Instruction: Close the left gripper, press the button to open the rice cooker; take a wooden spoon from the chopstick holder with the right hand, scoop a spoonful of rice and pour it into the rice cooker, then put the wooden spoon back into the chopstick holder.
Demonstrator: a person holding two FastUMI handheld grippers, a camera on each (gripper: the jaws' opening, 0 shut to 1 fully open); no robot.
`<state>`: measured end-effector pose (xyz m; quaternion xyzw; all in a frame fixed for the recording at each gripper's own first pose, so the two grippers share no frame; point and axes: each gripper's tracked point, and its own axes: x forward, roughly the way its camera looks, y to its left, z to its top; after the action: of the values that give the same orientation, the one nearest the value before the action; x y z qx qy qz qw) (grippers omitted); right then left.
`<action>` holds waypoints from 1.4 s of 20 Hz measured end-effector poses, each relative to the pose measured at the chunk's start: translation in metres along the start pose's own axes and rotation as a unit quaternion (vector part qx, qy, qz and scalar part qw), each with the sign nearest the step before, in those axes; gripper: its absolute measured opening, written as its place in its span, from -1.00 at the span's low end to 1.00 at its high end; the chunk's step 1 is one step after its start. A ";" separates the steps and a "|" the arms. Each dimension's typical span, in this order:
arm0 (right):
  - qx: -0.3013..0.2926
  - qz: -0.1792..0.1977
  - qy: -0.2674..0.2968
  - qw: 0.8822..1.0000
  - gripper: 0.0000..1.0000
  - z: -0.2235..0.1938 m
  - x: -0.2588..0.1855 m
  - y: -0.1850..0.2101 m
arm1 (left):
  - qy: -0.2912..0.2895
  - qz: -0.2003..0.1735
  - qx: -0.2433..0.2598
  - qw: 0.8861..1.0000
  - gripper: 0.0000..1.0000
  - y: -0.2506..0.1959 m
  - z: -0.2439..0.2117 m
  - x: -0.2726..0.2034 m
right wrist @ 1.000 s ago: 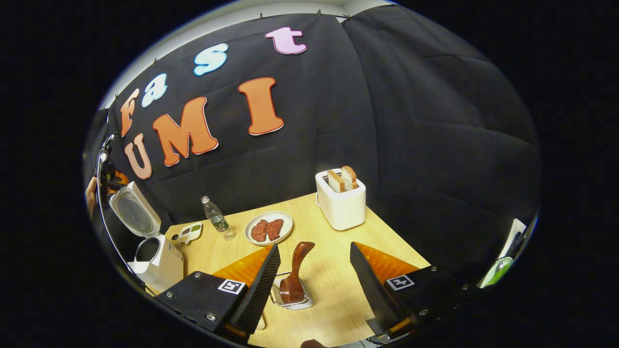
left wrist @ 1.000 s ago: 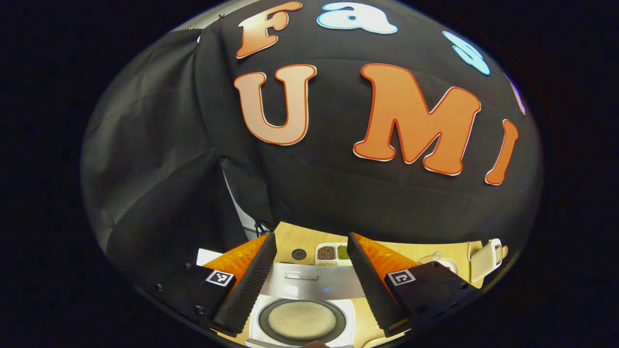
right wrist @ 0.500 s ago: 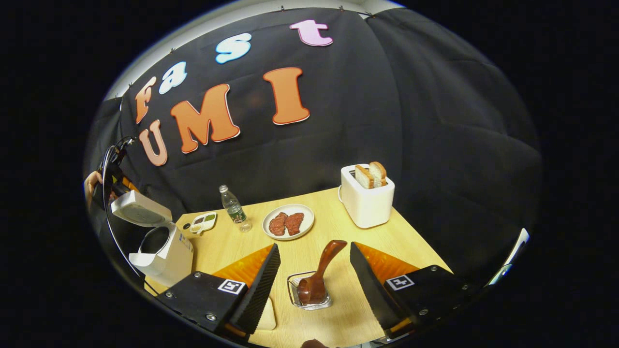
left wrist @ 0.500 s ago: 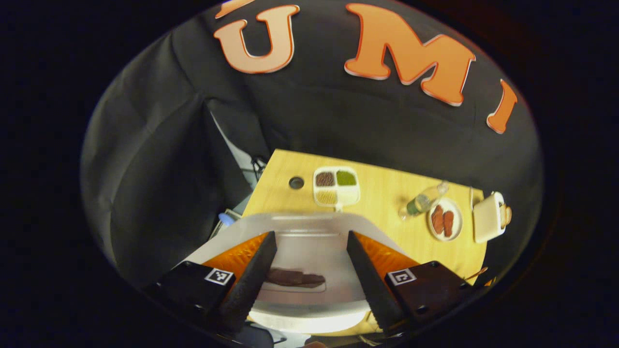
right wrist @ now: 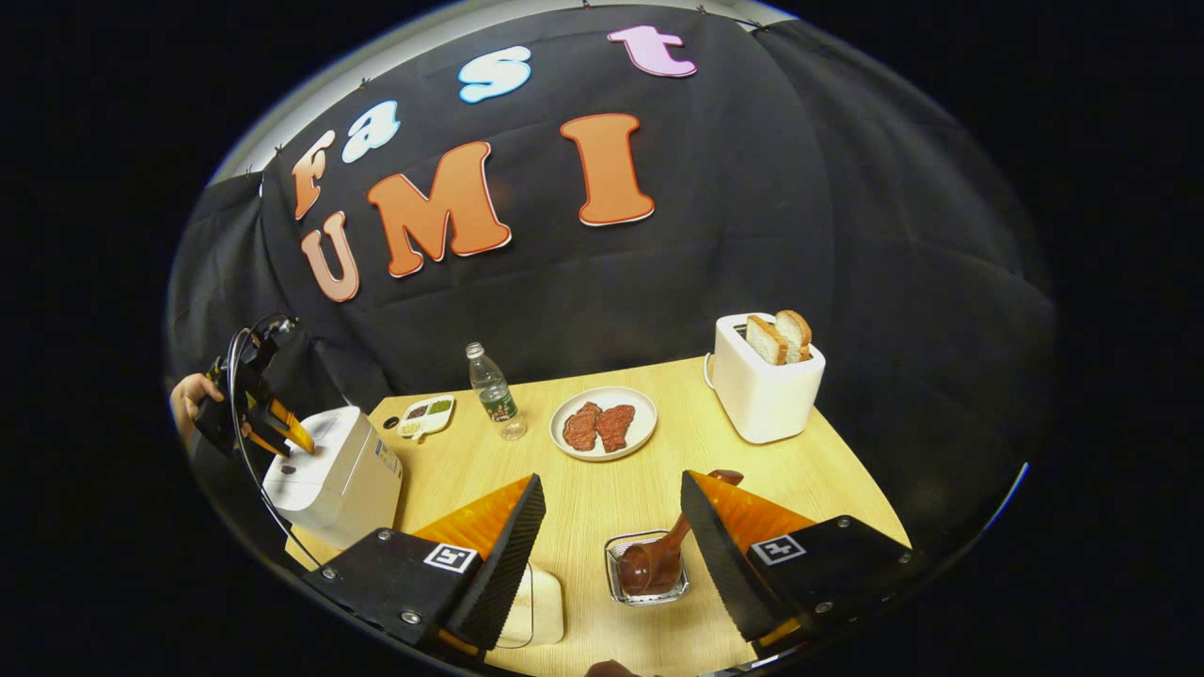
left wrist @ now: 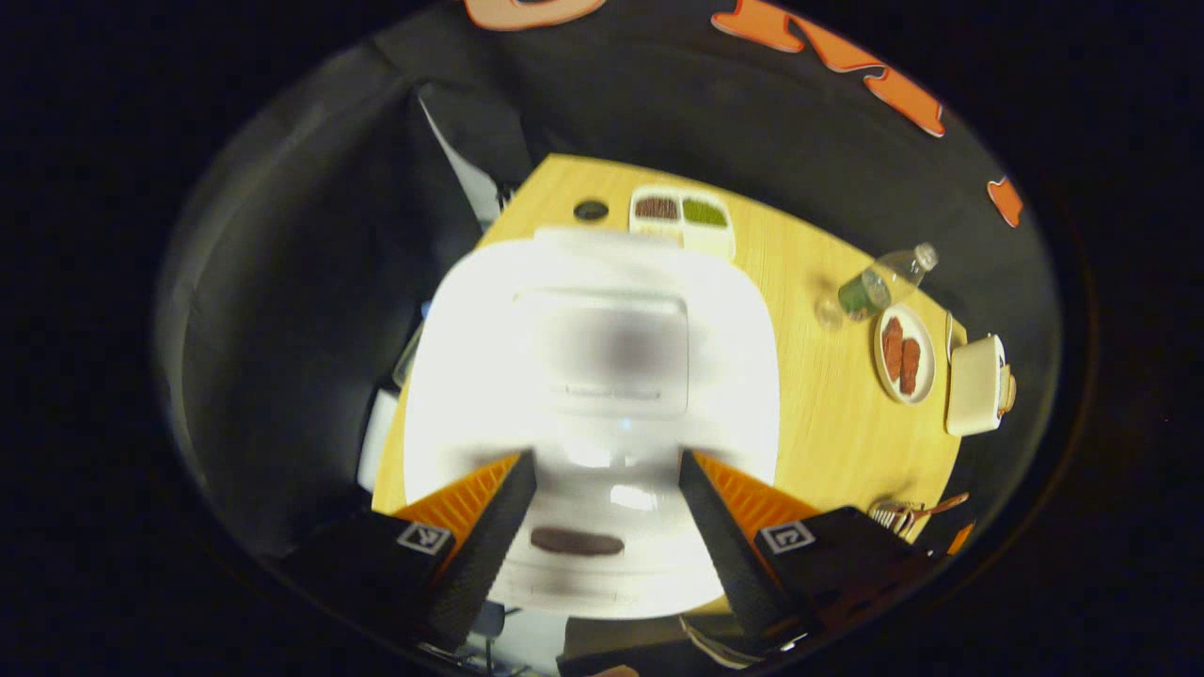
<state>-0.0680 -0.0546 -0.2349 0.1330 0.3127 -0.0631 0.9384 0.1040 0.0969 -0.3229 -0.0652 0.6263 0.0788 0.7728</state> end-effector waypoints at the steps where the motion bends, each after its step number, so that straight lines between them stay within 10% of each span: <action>1: -0.004 0.004 0.001 1.000 0.81 -0.001 0.000 0.004 | -0.032 -0.001 0.009 0.999 0.99 0.000 0.010 0.000; 10: -0.028 0.037 -0.023 0.999 0.80 0.024 0.004 0.043 | -0.193 -0.003 0.021 0.981 1.00 0.003 0.014 -0.016; 18: -0.038 0.092 -0.048 0.994 0.87 0.056 0.007 0.092 | -0.364 -0.010 0.014 0.931 0.99 -0.002 0.027 -0.099; 28: -0.103 0.097 -0.213 0.967 0.87 0.155 -0.025 0.143 | -0.589 -0.051 0.069 0.803 0.98 -0.042 0.009 -0.283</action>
<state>0.0290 0.0382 -0.0703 0.0484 0.0962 0.0337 0.9936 0.0641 0.0462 -0.0437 0.0155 0.0497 0.0186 0.9985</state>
